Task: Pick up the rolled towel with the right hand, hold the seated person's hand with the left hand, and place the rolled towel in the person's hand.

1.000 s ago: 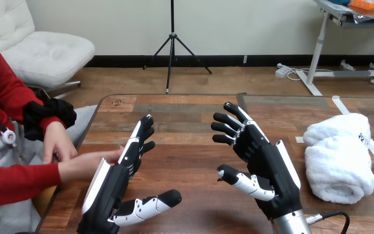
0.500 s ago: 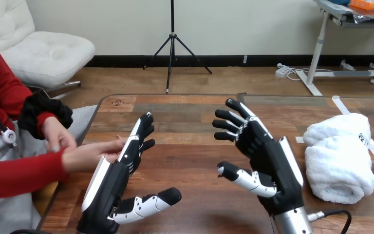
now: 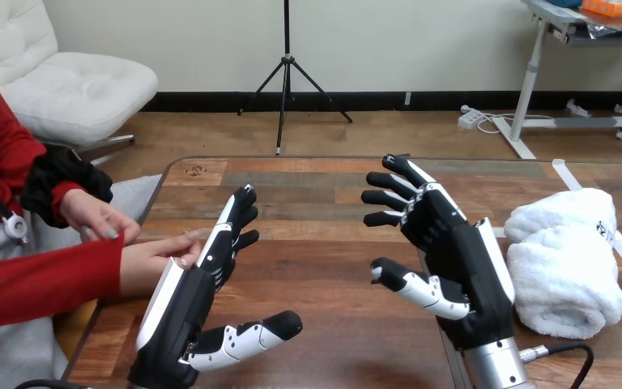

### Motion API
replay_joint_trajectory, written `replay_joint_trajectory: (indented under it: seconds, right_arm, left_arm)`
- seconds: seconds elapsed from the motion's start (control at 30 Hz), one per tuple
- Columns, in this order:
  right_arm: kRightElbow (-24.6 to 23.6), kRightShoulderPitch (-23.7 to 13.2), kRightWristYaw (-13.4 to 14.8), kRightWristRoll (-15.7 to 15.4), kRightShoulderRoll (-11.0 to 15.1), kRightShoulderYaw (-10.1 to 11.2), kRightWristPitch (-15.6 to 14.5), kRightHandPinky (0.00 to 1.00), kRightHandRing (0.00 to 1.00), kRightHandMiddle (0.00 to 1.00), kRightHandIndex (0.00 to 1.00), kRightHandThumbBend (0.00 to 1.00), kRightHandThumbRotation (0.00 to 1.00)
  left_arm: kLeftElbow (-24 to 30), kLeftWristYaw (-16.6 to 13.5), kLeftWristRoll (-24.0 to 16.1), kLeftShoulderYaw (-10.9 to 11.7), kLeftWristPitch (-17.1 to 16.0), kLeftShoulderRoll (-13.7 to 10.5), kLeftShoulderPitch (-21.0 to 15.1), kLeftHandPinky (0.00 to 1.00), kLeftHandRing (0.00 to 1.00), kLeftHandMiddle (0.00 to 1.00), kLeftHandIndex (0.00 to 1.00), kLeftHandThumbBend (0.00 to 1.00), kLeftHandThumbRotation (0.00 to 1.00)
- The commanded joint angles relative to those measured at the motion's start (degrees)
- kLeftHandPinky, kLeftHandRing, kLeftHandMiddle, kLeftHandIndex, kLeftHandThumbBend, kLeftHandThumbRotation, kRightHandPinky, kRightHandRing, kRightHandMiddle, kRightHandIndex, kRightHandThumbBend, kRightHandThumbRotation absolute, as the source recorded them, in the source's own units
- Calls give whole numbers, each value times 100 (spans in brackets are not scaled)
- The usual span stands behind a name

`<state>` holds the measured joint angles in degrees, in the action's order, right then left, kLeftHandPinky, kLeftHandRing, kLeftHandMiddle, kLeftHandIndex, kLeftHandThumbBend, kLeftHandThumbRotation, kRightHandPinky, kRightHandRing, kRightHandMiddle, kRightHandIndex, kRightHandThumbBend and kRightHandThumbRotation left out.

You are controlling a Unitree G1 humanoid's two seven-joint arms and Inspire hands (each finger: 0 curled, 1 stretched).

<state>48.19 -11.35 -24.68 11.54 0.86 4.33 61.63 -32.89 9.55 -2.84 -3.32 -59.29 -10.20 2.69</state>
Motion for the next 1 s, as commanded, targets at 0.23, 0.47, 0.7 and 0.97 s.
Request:
replay_joint_trajectory:
  seconds: [0.23,0.47,0.7,0.97]
  right_arm:
    - [-284,-497,171,79,210,217,112,64,75,80,82,100,47]
    - [-415,-538,301,146,296,294,6,62,75,81,82,100,47]
    - [-509,-590,541,110,348,426,-23,62,75,81,83,100,49]
    - [-647,-647,954,-35,454,592,-147,63,76,81,84,100,52]
  left_arm:
    - [42,8,54,50,-82,10,-358,90,96,99,99,100,59]
    - [32,-4,10,54,-90,-4,-364,90,97,100,99,100,59]
    - [34,-25,-17,62,-88,1,-361,90,97,100,99,100,60]
    - [26,-8,4,56,-83,4,-362,90,97,100,99,100,60]
